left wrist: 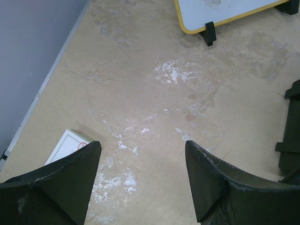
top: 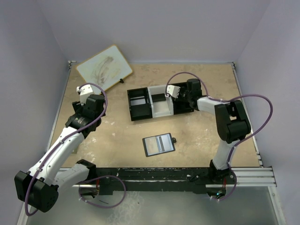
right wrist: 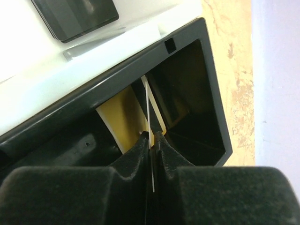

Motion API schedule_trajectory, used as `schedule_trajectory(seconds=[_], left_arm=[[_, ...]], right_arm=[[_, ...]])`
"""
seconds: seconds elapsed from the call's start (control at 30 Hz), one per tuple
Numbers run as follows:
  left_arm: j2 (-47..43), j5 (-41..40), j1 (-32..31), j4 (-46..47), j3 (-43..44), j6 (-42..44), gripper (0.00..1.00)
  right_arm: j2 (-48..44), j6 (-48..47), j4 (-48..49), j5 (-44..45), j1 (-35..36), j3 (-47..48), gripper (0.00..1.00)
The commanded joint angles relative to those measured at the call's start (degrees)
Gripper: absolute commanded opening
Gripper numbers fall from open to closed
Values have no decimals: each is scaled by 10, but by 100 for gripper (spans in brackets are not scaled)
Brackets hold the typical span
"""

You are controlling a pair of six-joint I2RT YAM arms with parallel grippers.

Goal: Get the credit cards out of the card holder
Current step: Place the credit card in the storage box.

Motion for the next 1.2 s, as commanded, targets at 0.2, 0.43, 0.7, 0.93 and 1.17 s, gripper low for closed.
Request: schedule_trajectory(seconds=[0.2, 0.43, 0.7, 0.93, 1.17], left_arm=[[5, 6, 4, 19, -3, 8, 70], [7, 8, 4, 19, -4, 9, 70], [10, 13, 4, 19, -4, 9, 69], [13, 16, 4, 19, -4, 10, 69], [13, 18, 4, 18, -4, 11, 69]], right_arm=[[14, -25, -29, 5, 3, 29, 22], [-2, -12, -26, 38, 3, 22, 72], [-26, 8, -25, 32, 3, 15, 73], [-106, 82, 0, -57, 2, -16, 74], [-189, 390, 118, -31, -3, -73, 72]])
